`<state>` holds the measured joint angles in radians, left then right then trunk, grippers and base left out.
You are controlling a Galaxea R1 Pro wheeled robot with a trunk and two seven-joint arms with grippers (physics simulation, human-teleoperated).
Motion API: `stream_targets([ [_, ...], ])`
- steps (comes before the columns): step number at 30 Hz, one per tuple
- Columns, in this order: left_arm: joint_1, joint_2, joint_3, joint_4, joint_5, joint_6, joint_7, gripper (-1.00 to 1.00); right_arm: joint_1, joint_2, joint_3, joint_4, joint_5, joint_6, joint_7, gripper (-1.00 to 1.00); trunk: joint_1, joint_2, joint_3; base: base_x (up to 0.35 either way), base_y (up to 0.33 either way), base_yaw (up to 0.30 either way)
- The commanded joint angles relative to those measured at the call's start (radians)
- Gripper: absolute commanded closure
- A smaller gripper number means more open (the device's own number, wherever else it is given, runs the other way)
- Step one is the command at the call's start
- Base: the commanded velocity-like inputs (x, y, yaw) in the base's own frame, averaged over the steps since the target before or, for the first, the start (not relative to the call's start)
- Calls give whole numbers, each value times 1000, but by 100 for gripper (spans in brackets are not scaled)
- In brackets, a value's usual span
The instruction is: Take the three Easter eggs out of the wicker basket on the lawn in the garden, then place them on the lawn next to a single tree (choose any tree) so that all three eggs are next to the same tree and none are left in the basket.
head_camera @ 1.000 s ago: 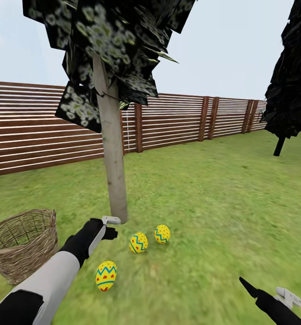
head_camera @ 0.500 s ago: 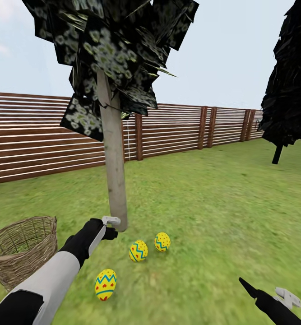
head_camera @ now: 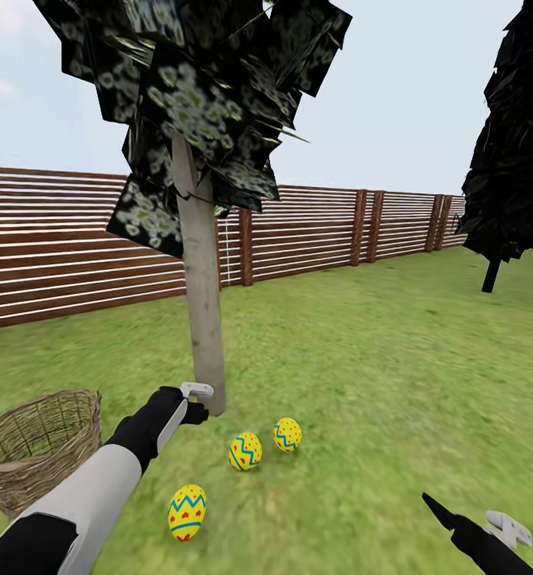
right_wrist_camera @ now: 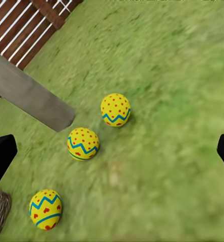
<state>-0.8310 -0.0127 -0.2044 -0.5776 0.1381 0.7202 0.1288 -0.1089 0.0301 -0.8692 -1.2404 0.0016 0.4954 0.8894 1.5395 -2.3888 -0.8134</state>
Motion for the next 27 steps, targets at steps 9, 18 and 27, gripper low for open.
stream_targets([
  [9, -1, 1, -5, -1, 11, 4, 9, -100, -1, 0, -3, -1, 0, 8, 6, -100, -35, 63, 27, 0, 0, 0],
  [18, 0, 1, -5, -1, 11, 4, 9, -100, -1, 0, -3, 0, -3, 8, 6, -100, -69, 126, 55, 0, 0, 0],
  [27, -1, 1, -5, 0, 11, 3, 9, -100, -1, 2, -1, -1, -3, 8, 6, -100, -104, 189, 84, 0, 0, 0],
])
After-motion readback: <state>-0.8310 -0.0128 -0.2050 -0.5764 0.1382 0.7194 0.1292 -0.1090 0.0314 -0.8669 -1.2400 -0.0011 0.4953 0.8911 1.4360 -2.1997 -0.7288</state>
